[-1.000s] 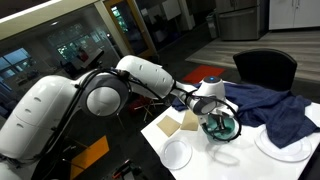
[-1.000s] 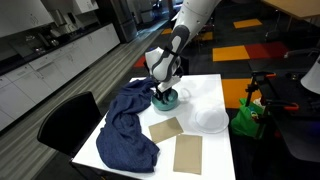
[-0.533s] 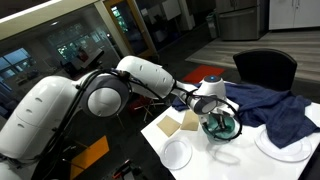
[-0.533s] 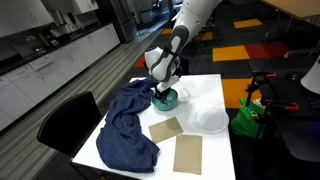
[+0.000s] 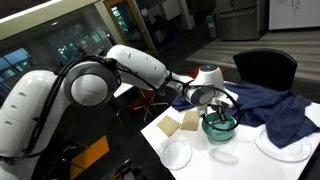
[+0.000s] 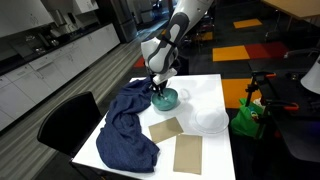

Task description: Pick the marker from the bowl and put it on the table

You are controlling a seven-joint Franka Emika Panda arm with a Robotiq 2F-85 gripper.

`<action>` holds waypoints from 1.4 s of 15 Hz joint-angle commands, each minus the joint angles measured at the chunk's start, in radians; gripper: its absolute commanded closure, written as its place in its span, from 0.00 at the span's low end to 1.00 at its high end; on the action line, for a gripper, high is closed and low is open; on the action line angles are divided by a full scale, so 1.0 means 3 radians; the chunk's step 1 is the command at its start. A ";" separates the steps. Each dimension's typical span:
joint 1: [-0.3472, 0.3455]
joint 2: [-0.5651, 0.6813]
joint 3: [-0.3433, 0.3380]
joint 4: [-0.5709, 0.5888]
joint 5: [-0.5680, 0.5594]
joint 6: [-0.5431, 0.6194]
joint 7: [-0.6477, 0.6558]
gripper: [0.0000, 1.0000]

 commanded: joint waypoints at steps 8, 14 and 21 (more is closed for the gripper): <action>0.0174 -0.1114 -0.0166 -0.1075 -0.0027 0.0023 0.0083 0.95; 0.0192 -0.1386 -0.0271 -0.1511 0.0128 0.0003 0.0777 0.95; 0.0179 -0.1399 -0.0188 -0.1915 0.0336 0.0246 0.1640 0.95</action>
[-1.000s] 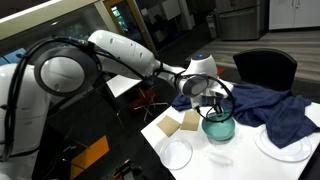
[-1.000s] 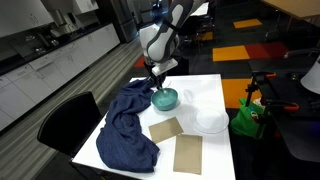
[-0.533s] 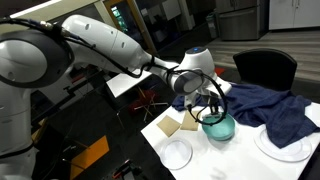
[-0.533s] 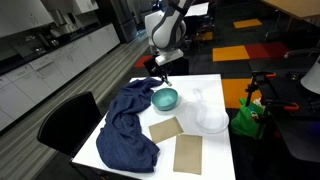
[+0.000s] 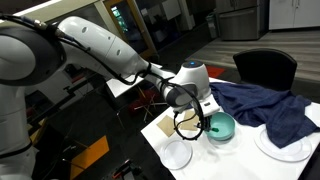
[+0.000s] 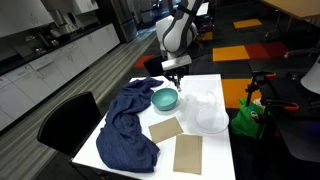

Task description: Pick the marker from the bowl and put it on the table

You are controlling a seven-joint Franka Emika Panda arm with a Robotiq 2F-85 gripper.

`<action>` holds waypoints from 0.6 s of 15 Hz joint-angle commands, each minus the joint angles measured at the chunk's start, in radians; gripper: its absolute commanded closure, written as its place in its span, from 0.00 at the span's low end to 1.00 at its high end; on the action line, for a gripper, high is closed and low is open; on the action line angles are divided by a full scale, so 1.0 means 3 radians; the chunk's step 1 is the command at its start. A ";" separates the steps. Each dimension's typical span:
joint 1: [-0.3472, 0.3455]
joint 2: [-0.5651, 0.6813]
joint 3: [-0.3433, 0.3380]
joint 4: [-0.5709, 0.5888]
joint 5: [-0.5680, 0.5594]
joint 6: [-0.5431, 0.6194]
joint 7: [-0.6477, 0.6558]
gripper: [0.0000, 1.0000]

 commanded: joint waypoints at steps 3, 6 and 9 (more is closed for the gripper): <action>0.0022 -0.0100 0.0082 -0.0353 0.0221 0.0298 0.0483 0.95; -0.0018 -0.0001 0.0090 -0.0232 0.0126 0.0202 0.0430 0.81; 0.0014 0.0019 0.0051 -0.0223 0.0130 0.0218 0.0528 0.95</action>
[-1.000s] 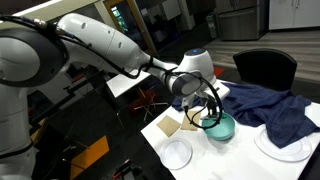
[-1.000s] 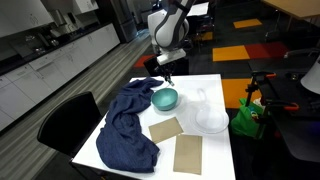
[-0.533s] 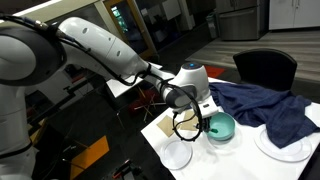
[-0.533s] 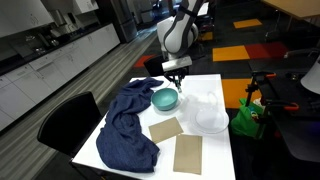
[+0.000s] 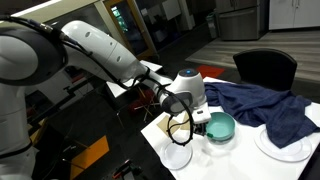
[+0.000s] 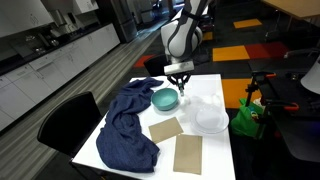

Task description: Pick the marker from the bowl and put it on the table

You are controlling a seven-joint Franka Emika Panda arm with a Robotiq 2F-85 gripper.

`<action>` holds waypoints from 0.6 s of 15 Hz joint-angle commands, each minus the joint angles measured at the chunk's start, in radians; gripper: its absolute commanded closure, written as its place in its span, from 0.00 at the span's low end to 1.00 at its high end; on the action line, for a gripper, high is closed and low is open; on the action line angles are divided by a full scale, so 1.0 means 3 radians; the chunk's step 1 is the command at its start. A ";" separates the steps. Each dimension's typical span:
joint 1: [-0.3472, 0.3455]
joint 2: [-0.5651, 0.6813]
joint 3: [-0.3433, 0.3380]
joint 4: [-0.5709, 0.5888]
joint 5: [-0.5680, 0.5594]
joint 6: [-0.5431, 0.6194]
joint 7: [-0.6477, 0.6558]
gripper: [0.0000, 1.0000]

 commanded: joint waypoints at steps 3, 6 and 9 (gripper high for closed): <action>0.0023 0.0053 -0.0045 -0.0024 0.0027 0.0098 0.0316 0.95; -0.0007 0.0074 -0.0018 -0.0096 0.0077 0.0204 0.0480 0.95; -0.0036 0.0104 0.0016 -0.0181 0.0139 0.0363 0.0597 0.95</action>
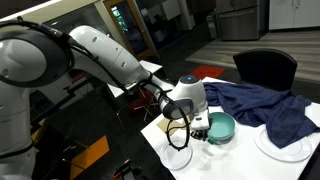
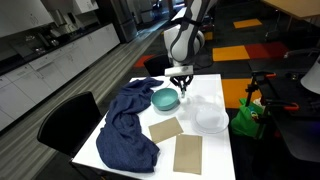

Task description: Pick the marker from the bowl and put it on the table

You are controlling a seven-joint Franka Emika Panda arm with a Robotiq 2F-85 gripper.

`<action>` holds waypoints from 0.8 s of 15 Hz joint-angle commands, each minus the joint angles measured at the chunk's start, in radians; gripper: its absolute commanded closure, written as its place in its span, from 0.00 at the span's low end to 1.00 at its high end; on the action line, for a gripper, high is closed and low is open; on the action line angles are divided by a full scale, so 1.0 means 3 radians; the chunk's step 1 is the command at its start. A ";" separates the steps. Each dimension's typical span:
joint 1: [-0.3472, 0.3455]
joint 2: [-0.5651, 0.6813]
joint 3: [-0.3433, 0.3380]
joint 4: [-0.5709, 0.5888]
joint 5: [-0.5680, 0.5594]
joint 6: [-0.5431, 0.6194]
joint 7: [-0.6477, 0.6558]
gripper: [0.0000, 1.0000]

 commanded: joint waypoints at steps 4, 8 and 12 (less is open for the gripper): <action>-0.0129 0.0005 0.0166 -0.0284 0.0303 0.0454 0.0076 0.95; -0.0275 0.0054 0.0340 -0.0368 0.0502 0.0687 0.0003 0.95; -0.0372 0.0132 0.0448 -0.0385 0.0641 0.0766 0.0016 0.95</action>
